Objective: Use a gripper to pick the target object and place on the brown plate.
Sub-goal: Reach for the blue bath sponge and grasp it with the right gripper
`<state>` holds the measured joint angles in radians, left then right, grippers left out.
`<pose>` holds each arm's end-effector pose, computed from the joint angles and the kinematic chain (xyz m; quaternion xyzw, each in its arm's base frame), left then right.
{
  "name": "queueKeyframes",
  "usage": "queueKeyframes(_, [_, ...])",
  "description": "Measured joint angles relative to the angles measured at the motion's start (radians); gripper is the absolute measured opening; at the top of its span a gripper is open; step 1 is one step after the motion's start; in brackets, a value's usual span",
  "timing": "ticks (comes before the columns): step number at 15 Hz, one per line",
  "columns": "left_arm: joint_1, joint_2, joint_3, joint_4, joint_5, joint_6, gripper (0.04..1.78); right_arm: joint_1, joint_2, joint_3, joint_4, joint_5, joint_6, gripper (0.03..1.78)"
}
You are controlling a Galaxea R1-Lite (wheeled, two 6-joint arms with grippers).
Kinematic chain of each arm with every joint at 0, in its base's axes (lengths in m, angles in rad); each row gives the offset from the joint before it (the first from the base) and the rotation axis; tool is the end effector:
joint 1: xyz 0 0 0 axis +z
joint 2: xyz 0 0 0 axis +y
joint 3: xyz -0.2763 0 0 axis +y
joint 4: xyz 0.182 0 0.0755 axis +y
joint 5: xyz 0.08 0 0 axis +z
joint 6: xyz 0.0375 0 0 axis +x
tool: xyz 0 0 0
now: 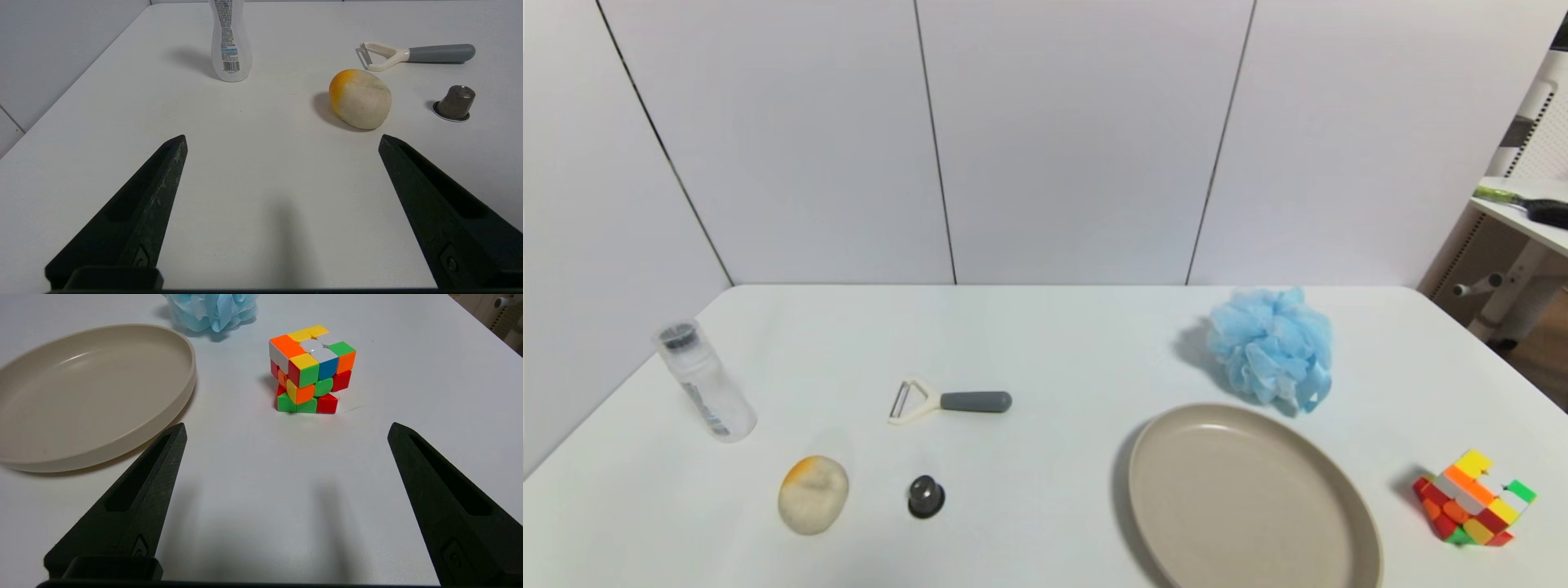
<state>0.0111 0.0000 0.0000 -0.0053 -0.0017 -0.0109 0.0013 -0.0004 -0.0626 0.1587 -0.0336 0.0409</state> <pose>0.0232 0.0002 0.0761 -0.0054 -0.0027 0.0047 1.0000 0.0175 -0.0012 0.0755 0.0196 0.0475 -0.0171 0.9985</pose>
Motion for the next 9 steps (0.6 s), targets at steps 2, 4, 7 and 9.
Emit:
queueKeyframes(2, [0.0, 0.0, 0.0, 0.0, 0.0, 0.0, 1.69, 0.0, 0.0, 0.0, 0.0, 0.0, 0.0, 1.7])
queueKeyframes(4, [0.001, 0.0, 0.0, 0.0, 0.0, 0.0, 1.69, 0.0, 0.0, -0.002, 0.01, 0.0, 0.0, 1.7])
queueKeyframes(7, [0.0, 0.0, 0.0, 0.0, 0.0, 0.0, 1.69, 0.0, 0.032, -0.024, 0.034, -0.001, -0.008, 1.7])
queueKeyframes(9, [0.0, 0.0, 0.0, 0.0, 0.0, 0.0, 1.69, 0.0, 0.117, -0.1, 0.038, 0.003, -0.01, 1.7])
